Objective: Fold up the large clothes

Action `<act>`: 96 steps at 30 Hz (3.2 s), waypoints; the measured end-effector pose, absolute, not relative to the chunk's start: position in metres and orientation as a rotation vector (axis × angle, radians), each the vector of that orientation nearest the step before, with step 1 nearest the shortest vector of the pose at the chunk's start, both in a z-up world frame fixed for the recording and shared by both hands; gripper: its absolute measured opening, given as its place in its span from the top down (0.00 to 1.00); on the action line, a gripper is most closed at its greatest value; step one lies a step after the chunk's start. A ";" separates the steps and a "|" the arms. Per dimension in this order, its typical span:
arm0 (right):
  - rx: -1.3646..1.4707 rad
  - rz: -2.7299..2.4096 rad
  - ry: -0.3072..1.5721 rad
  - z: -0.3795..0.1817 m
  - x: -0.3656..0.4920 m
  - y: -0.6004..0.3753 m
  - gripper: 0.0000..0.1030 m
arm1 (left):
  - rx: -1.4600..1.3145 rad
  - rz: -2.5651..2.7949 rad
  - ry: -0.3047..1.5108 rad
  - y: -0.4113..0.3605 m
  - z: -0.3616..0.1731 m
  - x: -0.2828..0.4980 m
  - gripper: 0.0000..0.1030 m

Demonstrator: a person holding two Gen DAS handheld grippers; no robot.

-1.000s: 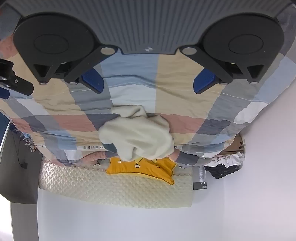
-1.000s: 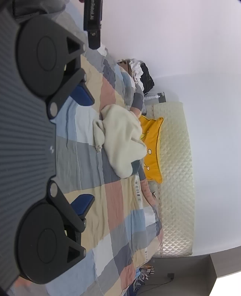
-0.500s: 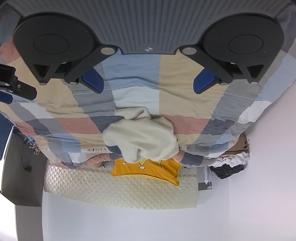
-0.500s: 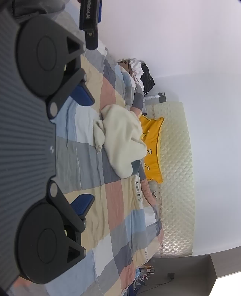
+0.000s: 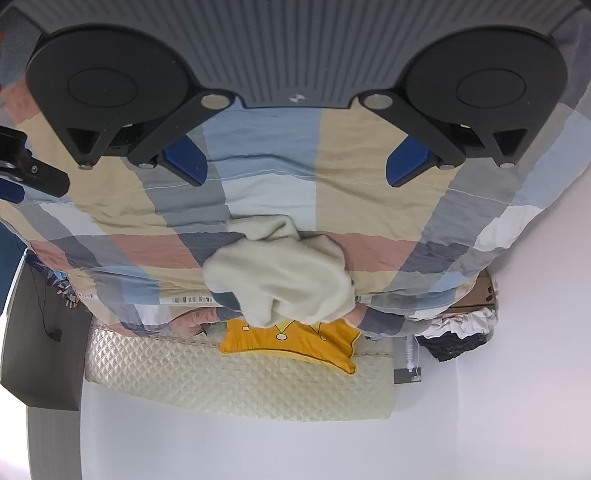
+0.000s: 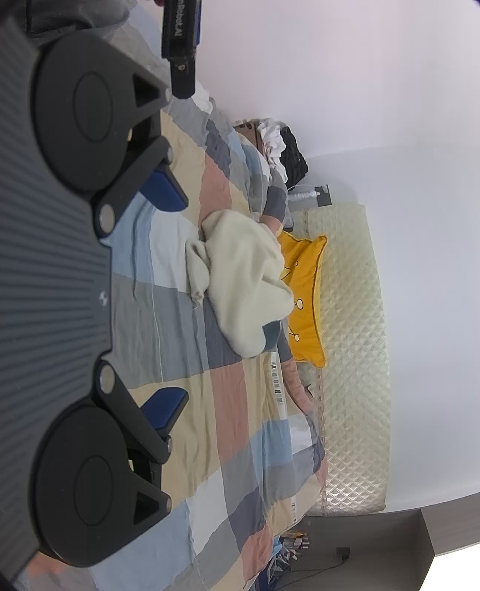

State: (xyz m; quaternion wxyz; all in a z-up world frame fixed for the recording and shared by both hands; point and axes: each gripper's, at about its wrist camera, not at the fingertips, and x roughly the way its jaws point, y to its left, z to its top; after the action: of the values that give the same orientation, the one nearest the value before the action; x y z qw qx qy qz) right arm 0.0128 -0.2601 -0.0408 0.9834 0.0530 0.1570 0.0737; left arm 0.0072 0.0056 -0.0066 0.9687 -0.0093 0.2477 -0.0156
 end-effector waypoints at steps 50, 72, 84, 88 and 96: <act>0.093 0.161 0.334 -0.042 0.016 -0.257 0.00 | -0.008 -0.085 0.510 0.010 -0.003 0.020 0.00; 0.148 0.163 0.265 0.001 0.072 -0.259 0.00 | 0.037 -0.112 0.439 -0.010 0.024 0.094 0.00; 0.239 0.163 0.300 -0.009 0.150 -0.262 0.00 | -0.003 -0.120 0.491 -0.020 0.010 0.195 0.00; 0.302 0.147 0.360 -0.027 0.192 -0.270 0.00 | -0.069 -0.096 0.552 -0.014 -0.014 0.245 0.00; 0.405 0.235 0.545 -0.092 0.272 -0.261 0.00 | -0.249 0.019 0.613 0.022 -0.084 0.337 0.00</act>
State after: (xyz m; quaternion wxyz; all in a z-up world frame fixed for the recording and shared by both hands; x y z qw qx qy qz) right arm 0.2722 -0.2613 -0.0924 0.9363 0.1980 0.2666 0.1148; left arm 0.3365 0.0217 -0.0844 0.9457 -0.1224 0.3009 0.0091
